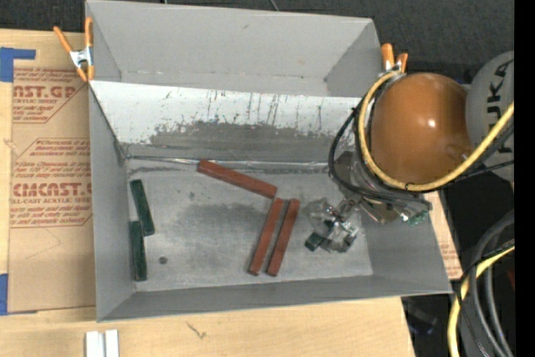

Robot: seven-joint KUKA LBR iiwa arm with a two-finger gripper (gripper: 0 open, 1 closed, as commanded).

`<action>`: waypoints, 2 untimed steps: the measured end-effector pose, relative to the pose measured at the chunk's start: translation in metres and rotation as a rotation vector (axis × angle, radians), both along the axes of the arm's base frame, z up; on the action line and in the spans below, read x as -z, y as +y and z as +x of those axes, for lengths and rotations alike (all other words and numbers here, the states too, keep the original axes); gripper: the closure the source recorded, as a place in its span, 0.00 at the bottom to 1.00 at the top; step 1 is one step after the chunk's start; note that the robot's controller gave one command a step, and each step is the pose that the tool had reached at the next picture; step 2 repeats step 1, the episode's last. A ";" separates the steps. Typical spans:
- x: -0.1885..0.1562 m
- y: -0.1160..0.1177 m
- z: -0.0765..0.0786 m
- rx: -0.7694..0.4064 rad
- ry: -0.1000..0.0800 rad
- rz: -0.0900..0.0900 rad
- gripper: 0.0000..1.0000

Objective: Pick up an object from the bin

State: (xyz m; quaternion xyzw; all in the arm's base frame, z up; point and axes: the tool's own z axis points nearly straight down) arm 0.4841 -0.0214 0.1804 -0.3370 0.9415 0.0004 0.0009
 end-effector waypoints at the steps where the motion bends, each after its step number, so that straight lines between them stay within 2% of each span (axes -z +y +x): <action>1: -0.055 0.008 0.005 0.024 0.000 0.001 1.00; 2: -0.055 0.008 0.005 0.024 0.000 0.001 1.00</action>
Offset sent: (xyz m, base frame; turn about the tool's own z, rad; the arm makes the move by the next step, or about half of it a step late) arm 0.0000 0.0000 0.0000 0.0000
